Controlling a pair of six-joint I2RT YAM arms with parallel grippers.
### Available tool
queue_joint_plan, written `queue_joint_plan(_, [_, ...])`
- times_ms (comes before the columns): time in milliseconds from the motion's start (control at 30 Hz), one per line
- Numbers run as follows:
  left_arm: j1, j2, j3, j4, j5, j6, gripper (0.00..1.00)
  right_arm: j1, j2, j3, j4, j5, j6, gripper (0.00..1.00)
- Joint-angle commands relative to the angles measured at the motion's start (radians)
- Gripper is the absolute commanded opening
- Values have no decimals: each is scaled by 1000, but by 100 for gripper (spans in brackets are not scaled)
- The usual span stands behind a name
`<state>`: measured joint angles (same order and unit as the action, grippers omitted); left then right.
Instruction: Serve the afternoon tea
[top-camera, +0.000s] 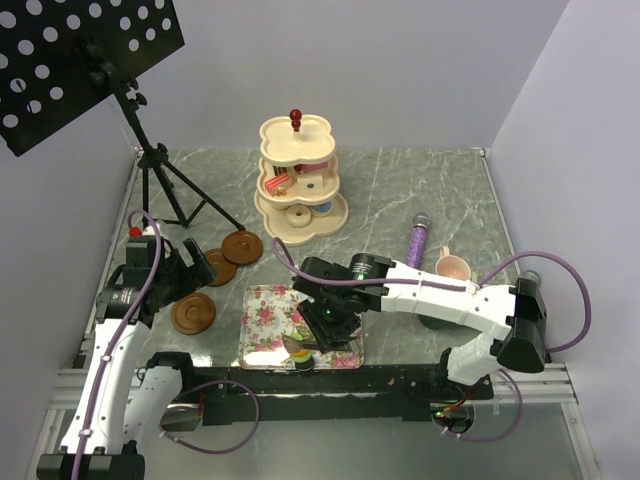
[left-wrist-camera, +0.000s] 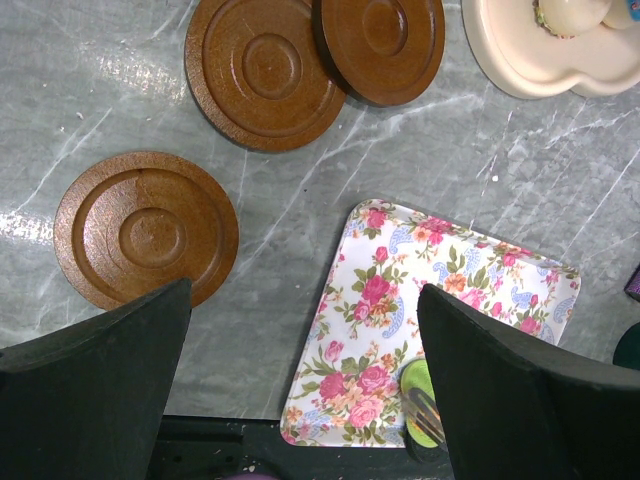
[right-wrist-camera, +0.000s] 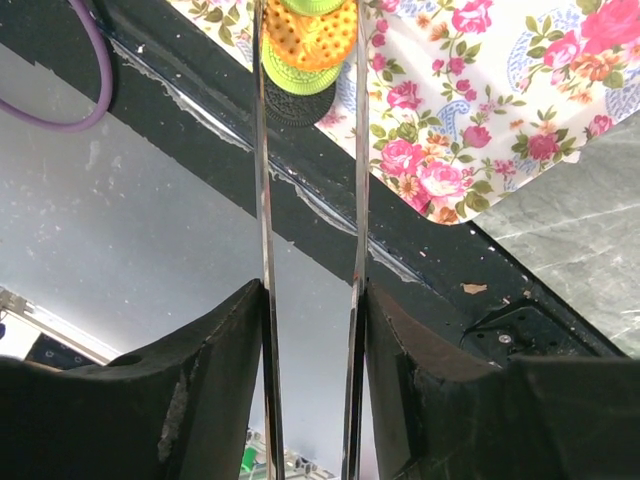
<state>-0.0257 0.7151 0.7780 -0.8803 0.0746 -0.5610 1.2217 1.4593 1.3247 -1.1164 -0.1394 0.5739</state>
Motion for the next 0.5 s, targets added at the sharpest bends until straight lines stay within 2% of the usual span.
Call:
queue_joint_plan(0, [4, -9, 4, 18, 5, 7, 100, 9, -2, 59, -13, 37, -14, 45])
queue_joint_plan(133, [3, -8, 3, 18, 2, 6, 100, 7, -17, 70, -14, 60, -19, 40])
queue_joint_plan(467, [4, -19, 3, 20, 1, 4, 100, -21, -68, 103, -10, 127, -34, 39])
